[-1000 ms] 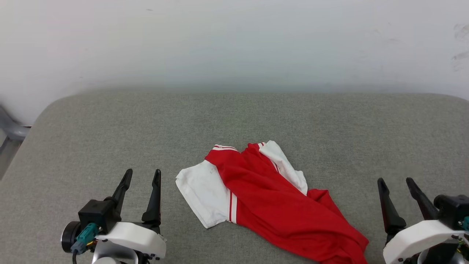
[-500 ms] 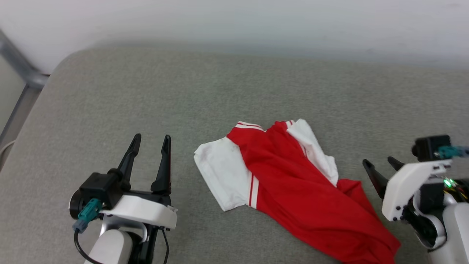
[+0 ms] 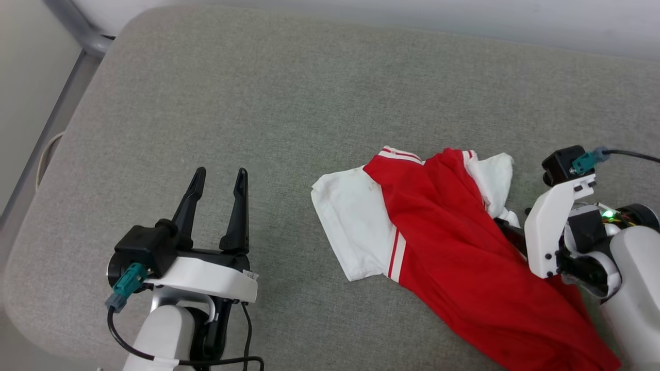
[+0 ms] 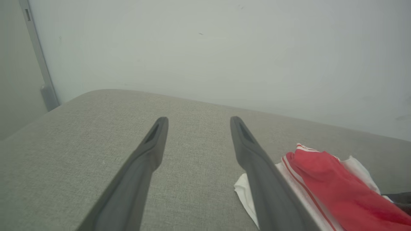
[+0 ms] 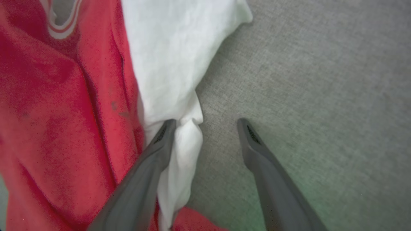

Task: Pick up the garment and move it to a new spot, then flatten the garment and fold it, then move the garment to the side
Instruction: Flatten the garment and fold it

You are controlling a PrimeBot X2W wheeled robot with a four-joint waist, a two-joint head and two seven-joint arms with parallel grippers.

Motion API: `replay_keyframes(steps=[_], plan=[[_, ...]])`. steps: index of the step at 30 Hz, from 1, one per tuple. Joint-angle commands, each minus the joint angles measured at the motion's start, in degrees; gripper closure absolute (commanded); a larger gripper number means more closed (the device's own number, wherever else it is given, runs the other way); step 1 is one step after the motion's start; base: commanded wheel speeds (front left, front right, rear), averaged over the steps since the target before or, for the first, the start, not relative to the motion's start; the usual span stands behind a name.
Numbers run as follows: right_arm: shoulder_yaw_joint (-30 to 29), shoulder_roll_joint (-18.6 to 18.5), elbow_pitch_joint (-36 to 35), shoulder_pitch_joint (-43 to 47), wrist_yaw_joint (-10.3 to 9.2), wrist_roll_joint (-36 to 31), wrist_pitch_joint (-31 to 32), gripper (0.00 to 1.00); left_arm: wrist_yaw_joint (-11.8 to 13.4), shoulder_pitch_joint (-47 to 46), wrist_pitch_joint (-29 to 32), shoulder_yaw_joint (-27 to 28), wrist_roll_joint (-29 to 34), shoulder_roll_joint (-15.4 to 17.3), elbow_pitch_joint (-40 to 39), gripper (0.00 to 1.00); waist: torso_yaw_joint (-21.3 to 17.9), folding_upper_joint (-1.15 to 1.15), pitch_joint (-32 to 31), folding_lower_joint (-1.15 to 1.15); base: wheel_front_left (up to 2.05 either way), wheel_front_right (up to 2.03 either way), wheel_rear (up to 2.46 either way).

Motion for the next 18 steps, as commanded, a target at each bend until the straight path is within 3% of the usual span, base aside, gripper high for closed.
replay_keyframes(steps=[1, 2, 3, 10, 18], plan=[[1.96, 0.11, 2.86, 1.49, -0.02, 0.81, 2.12, 0.02, -0.48, -0.8, -0.12, 0.59, 0.57, -0.39, 0.23, 0.0, 0.77, 0.0, 0.72, -0.01, 0.0, 0.0, 0.0], [2.62, 0.17, 3.93, 1.66, -0.02, 1.69, 3.12, 0.53, -0.75, -0.8, -0.12, 0.96, 0.78, -0.74, 0.46, 0.0, 0.84, 0.0, 0.78, -0.01, 0.0, 0.0, 0.0], [3.11, 0.11, 4.51, 1.64, -0.02, 2.39, 3.44, 0.97, -1.01, -0.77, -0.12, 1.33, 1.11, -1.0, 0.7, 0.0, 0.87, 0.0, 0.82, -0.01, 0.0, 0.0, 0.0], [2.34, -0.81, 2.84, -1.09, -0.06, 3.53, -2.02, 1.0, -2.19, 0.48, -0.12, 3.48, 2.87, -2.04, 1.72, 0.0, -1.27, 0.0, -0.48, -0.01, 0.0, 0.0, 0.0], [-5.26, -0.22, -0.68, 1.68, -0.04, 1.4, -9.67, 1.0, -2.51, 1.74, -0.12, 5.29, 4.97, -1.38, 2.57, 0.0, -6.57, 0.0, -4.16, -0.01, 0.0, 0.0, 0.0]])
